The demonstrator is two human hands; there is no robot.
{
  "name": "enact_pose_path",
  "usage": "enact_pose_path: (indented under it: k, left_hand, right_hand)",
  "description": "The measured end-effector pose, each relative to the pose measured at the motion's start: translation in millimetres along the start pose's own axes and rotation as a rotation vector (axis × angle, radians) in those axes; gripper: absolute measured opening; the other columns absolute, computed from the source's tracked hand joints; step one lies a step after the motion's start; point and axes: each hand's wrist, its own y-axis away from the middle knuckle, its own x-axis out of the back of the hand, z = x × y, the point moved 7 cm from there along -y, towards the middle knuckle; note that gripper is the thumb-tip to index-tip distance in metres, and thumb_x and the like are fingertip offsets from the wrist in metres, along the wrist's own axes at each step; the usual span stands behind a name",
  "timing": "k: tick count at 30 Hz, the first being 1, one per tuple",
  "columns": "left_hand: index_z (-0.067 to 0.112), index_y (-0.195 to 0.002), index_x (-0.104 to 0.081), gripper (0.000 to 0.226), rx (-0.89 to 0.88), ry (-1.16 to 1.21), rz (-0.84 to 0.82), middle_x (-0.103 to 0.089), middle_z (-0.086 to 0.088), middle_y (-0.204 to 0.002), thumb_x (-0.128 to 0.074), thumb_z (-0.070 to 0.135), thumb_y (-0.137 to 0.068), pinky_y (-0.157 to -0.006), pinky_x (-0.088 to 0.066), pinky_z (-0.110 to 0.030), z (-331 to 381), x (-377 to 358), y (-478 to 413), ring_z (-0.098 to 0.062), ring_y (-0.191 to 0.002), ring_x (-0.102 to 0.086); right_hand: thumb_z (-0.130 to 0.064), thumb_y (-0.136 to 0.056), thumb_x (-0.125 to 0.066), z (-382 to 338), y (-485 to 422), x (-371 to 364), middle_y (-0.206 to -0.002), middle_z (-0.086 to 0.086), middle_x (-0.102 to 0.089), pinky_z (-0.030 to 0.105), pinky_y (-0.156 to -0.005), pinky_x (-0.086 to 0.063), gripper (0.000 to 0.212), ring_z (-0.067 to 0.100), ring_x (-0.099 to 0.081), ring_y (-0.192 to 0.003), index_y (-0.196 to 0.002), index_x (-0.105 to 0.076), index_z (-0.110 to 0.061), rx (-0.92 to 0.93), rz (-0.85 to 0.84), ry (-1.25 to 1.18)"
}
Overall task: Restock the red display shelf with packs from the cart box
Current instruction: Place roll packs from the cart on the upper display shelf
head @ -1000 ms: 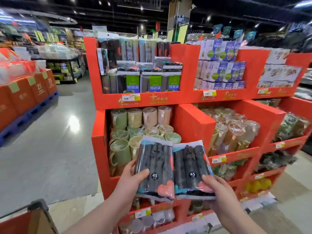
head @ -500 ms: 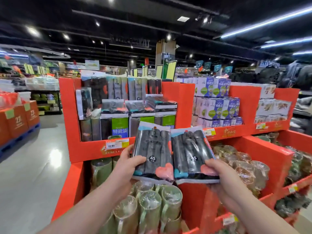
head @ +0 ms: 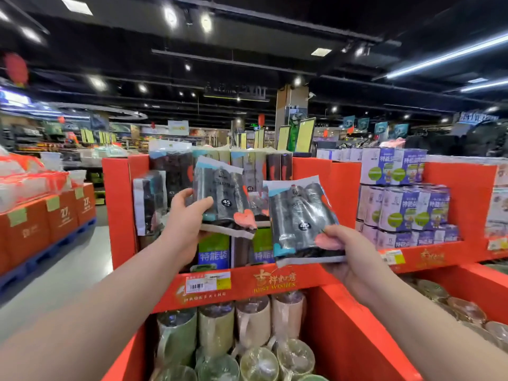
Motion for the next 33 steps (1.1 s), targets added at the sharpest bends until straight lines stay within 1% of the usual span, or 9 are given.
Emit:
enact_pose_path:
  k: [4, 7, 12, 16, 20, 25, 29, 31, 33]
  left_hand:
    - [0.019, -0.136, -0.037, 0.045, 0.000, -0.004, 0.074, -0.058, -0.007, -0.111, -0.055, 0.017, -0.095, -0.076, -0.049, -0.042, 12, 2, -36, -0.025, -0.091, -0.057]
    - [0.013, -0.138, -0.041, 0.045, -0.007, -0.095, 0.082, -0.061, -0.006, -0.108, -0.054, 0.021, -0.096, -0.062, -0.045, -0.031, 19, -2, -57, -0.021, -0.084, -0.057]
    - [0.008, -0.137, -0.050, 0.045, -0.155, -0.710, 0.162, -0.055, -0.010, -0.136, -0.055, 0.024, -0.095, -0.094, -0.040, -0.032, 22, -4, -77, -0.028, -0.123, -0.050]
    - [0.017, -0.131, -0.057, 0.045, -0.172, -1.103, 0.136, -0.057, -0.008, -0.136, -0.054, 0.039, -0.092, -0.100, -0.044, -0.038, 12, 2, -89, -0.031, -0.122, -0.052]
    - [0.026, -0.139, -0.049, 0.090, -0.172, -1.149, -0.056, -0.037, -0.006, -0.150, -0.060, 0.076, -0.065, -0.112, -0.034, -0.041, 7, -3, -78, -0.026, -0.137, -0.038]
    - [0.028, -0.143, -0.043, 0.078, -0.197, -1.296, -0.082, -0.025, -0.006, -0.157, -0.073, 0.053, -0.075, -0.115, -0.025, -0.035, 3, -2, -76, -0.023, -0.144, -0.026]
    - [0.022, -0.142, -0.045, 0.077, -0.195, -1.284, -0.049, -0.027, -0.007, -0.157, -0.075, 0.047, -0.075, -0.114, -0.024, -0.035, 6, -1, -77, -0.023, -0.144, -0.028]
    - [0.021, -0.142, -0.046, 0.078, -0.198, -1.276, -0.041, -0.027, -0.007, -0.156, -0.076, 0.047, -0.075, -0.114, -0.025, -0.035, 6, -1, -77, -0.024, -0.143, -0.028]
    - [0.020, -0.141, -0.047, 0.078, -0.197, -1.255, -0.037, -0.028, -0.007, -0.156, -0.077, 0.046, -0.074, -0.114, -0.026, -0.035, 6, 0, -77, -0.023, -0.143, -0.029]
  right_hand:
    - [-0.010, -0.091, -0.050, -10, -31, -22, -0.062, 0.003, -0.058, 0.027, -0.056, -0.041, 0.011, 0.016, -0.053, -0.057, -0.084, -0.057, -0.014, 0.008, -0.046, 0.021]
    - [-0.013, -0.089, -0.055, -14, -55, -34, -0.054, -0.004, -0.058, 0.030, -0.060, -0.038, 0.008, 0.018, -0.052, -0.061, -0.082, -0.054, -0.018, 0.011, -0.066, 0.066]
    - [-0.018, -0.088, -0.059, -16, -91, -53, -0.080, 0.004, -0.056, 0.027, -0.057, -0.039, 0.008, 0.019, -0.052, -0.071, -0.093, -0.053, -0.021, 0.001, -0.095, 0.115]
    - [-0.023, -0.086, -0.061, -14, -115, -71, -0.096, 0.008, -0.057, 0.028, -0.060, -0.042, 0.028, 0.023, -0.054, -0.084, -0.112, -0.054, -0.016, -0.019, -0.117, 0.152]
    - [-0.027, -0.078, -0.064, -15, -135, -87, -0.102, 0.013, -0.058, 0.037, -0.074, -0.049, 0.040, 0.030, -0.057, -0.091, -0.114, -0.053, -0.012, -0.050, -0.124, 0.188]
    - [-0.024, -0.082, -0.061, -23, -154, -102, -0.097, 0.014, -0.054, 0.035, -0.071, -0.044, 0.038, 0.027, -0.053, -0.083, -0.116, -0.051, -0.008, -0.058, -0.140, 0.270]
    - [-0.026, -0.080, -0.055, -31, -166, -108, -0.089, 0.010, -0.055, 0.036, -0.074, -0.049, 0.031, 0.024, -0.053, -0.079, -0.105, -0.050, -0.008, 0.062, -0.138, 0.671]
    - [-0.029, -0.085, -0.048, -41, -167, -108, -0.074, 0.004, -0.049, 0.031, -0.061, -0.044, 0.020, 0.024, -0.051, -0.074, -0.091, -0.050, -0.010, 0.168, -0.140, 1.011]
    - [-0.035, -0.088, -0.043, -51, -168, -106, -0.077, 0.003, -0.052, 0.029, -0.062, -0.038, 0.027, 0.029, -0.055, -0.086, -0.086, -0.054, -0.011, 0.297, -0.107, 1.328]
